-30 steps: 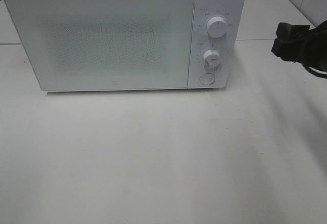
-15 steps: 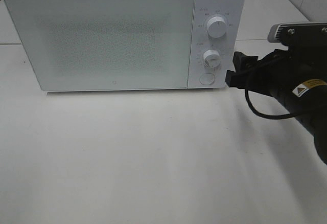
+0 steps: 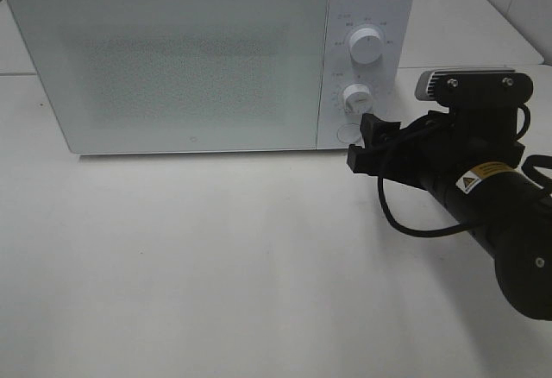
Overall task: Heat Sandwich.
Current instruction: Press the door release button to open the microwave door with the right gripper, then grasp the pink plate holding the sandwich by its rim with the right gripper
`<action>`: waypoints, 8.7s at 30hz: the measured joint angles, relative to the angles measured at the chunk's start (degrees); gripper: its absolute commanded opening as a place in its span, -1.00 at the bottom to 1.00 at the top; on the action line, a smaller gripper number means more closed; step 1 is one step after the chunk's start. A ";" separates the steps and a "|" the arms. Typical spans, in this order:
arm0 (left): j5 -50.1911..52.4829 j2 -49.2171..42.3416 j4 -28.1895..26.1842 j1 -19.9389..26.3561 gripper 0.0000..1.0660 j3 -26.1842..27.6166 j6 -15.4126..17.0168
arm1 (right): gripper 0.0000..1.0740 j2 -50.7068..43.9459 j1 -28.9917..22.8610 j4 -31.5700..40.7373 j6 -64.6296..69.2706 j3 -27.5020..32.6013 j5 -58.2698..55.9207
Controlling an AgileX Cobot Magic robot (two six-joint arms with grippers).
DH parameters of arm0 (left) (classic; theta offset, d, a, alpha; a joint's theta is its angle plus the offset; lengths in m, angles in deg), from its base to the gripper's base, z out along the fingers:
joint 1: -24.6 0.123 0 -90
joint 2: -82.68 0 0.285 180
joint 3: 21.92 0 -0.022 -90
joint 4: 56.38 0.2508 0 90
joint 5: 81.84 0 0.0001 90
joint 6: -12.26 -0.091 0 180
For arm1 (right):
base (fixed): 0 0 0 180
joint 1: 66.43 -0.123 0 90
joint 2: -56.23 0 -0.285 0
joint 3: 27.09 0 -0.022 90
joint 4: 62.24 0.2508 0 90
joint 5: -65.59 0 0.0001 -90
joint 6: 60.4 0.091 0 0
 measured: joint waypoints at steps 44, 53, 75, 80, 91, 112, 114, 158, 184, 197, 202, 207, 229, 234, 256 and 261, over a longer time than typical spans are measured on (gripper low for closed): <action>0.00 0.00 0.00 0.00 0.82 0.00 0.00 | -1.00 0.00 -0.23 0.06 85.26 0.00 -6.02; 0.00 0.00 0.00 0.00 0.82 0.00 0.00 | -1.00 0.00 -0.23 0.40 86.40 0.00 -8.48; 0.00 0.00 0.00 0.00 0.82 0.00 0.00 | -1.00 10.54 2.86 -2.46 88.12 -10.77 -14.78; 0.00 0.00 0.00 0.00 0.82 0.00 0.00 | -1.00 10.94 5.67 -4.18 88.24 -13.75 -16.39; 0.00 0.00 0.00 0.00 0.82 0.00 0.00 | -1.00 14.95 7.51 -5.67 89.21 -18.05 -18.51; 0.00 0.00 0.00 0.00 0.82 0.00 0.00 | -1.00 19.71 9.45 -6.99 89.61 -24.92 -19.37; 0.00 0.00 0.00 0.00 0.82 0.00 0.00 | -1.00 19.71 9.51 -6.93 89.32 -25.27 -19.37; 0.00 0.00 0.00 0.00 0.82 0.00 0.00 | -1.00 23.72 9.05 -1.09 85.89 -28.07 -16.33; 0.00 0.00 0.00 0.00 0.82 0.00 0.00 | -1.00 25.61 8.42 3.95 80.27 -32.54 -19.37; 0.00 0.00 0.00 0.00 0.82 0.00 0.00 | -1.00 25.44 8.54 3.95 80.27 -32.66 -20.40; 0.00 0.00 0.00 0.00 0.82 0.00 0.00 | -1.00 25.04 8.71 4.01 80.21 -32.83 -21.89; 0.00 0.00 0.00 0.00 0.82 0.00 0.00 | -1.00 24.41 8.94 4.01 80.21 -32.83 -22.80; 0.00 0.00 0.00 0.00 0.82 0.00 0.00 | -1.00 14.90 9.80 -5.61 80.62 -22.12 -21.60; 0.00 0.00 0.00 0.00 0.82 0.00 0.00 | -1.00 12.03 9.74 -6.47 80.33 -18.68 -23.15; 0.00 0.00 0.00 0.00 0.82 0.00 0.00 | -0.97 -5.33 9.74 -8.71 39.02 -15.76 -54.14; 0.00 0.00 0.00 0.00 0.82 0.00 0.00 | -0.94 -8.08 9.74 -9.11 28.42 -15.76 -61.88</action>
